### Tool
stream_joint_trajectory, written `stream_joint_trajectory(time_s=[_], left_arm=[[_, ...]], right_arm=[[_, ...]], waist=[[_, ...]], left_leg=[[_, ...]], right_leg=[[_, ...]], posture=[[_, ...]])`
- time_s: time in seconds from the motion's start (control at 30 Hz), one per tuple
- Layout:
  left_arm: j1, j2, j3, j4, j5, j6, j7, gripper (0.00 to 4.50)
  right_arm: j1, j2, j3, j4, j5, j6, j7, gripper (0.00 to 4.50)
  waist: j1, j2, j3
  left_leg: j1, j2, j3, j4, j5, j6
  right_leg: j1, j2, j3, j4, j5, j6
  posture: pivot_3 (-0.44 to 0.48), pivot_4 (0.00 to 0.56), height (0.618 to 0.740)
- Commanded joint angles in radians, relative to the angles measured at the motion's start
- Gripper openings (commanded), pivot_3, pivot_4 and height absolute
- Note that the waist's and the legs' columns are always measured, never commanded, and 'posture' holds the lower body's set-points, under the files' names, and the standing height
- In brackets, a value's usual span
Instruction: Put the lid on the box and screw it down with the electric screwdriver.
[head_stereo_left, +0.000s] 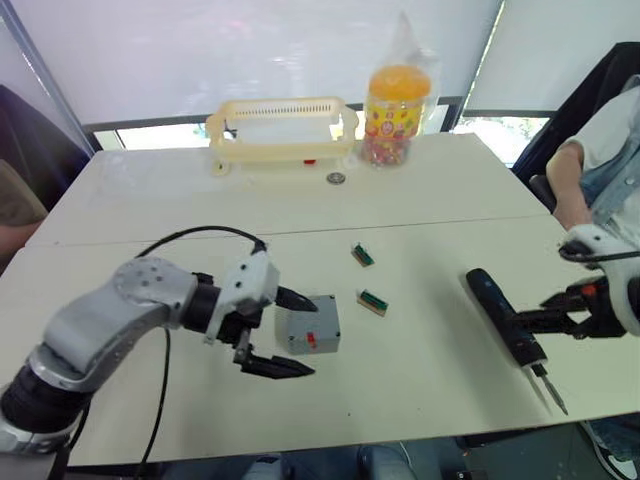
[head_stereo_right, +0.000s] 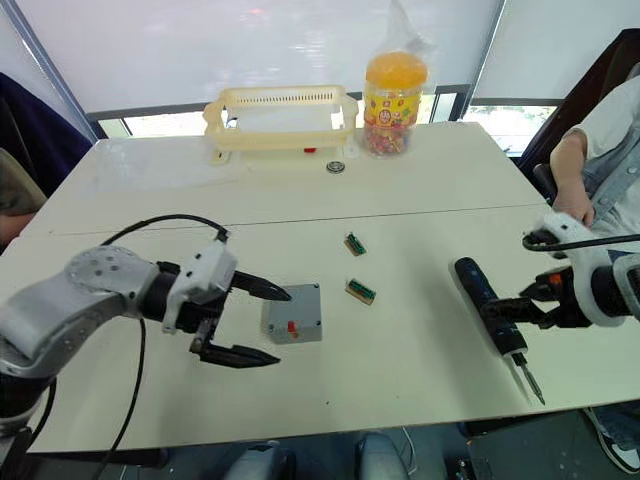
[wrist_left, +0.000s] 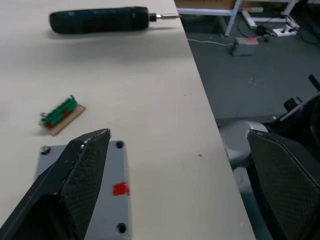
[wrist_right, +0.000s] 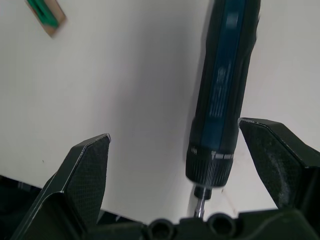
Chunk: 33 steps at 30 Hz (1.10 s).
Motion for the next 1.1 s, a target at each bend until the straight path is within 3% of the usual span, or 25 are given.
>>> stream_joint_trajectory(time_s=[0.03,0.27,0.6,0.7,0.83,0.97,1.1], left_arm=[[0.020,-0.024,-0.007,-0.026,0.020,-0.024,0.026,4.47],[0.055,-0.059,-0.005,-0.049,0.021,0.004,0.084,4.47],[0.075,-0.076,0.001,-0.073,0.003,0.045,0.140,4.47],[0.073,-0.079,0.003,-0.073,0.000,0.054,0.145,4.50],[0.074,-0.078,0.008,-0.064,-0.003,0.062,0.152,4.50],[0.079,-0.073,0.033,-0.038,-0.017,0.069,0.154,4.50],[0.076,-0.069,0.080,0.034,-0.025,0.066,0.143,4.50]], right_arm=[[0.028,-0.048,0.014,0.012,-0.018,-0.002,0.021,4.50],[0.095,-0.039,0.075,0.079,-0.071,-0.056,0.026,4.50],[0.029,0.093,0.174,0.180,-0.152,-0.099,-0.031,4.50],[0.031,0.103,0.219,0.189,-0.196,-0.135,-0.042,3.69],[0.024,0.138,0.246,0.180,-0.221,-0.138,-0.055,1.65],[-0.001,0.204,0.203,0.189,-0.239,-0.111,-0.106,1.64],[-0.063,0.253,0.057,0.220,-0.274,-0.177,-0.168,1.64]], waist=[[0.002,0.000,0.000],[0.002,-0.001,0.001],[0.001,-0.001,0.001],[0.001,-0.001,0.001],[-0.001,-0.003,0.000],[-0.005,-0.011,-0.003],[-0.010,-0.016,-0.003]], left_leg=[[0.000,0.000,0.000,0.000,0.000,0.000],[-0.001,-0.001,0.000,0.001,0.000,0.000],[-0.001,-0.001,0.000,0.001,0.000,0.000],[0.000,-0.001,0.000,0.001,0.000,0.000],[0.000,-0.001,0.000,0.002,0.000,0.000],[0.001,-0.001,0.000,0.002,0.000,0.000],[0.002,0.000,0.001,0.004,0.000,0.000]], right_leg=[[0.000,0.000,0.000,0.000,0.000,0.001],[0.000,-0.002,0.000,0.000,0.001,0.005],[0.000,-0.002,0.001,0.001,0.002,0.006],[0.000,-0.002,0.001,0.001,0.002,0.006],[0.000,-0.002,0.001,0.001,0.002,0.006],[0.001,-0.001,0.001,0.001,0.002,0.005],[0.002,0.001,0.002,0.001,0.003,0.003]], posture=[[0.000,0.150,0.740],[0.000,0.150,0.740],[0.000,0.150,0.740],[0.000,0.150,0.740],[0.000,0.150,0.740],[0.000,0.150,0.740],[0.000,0.150,0.740]])
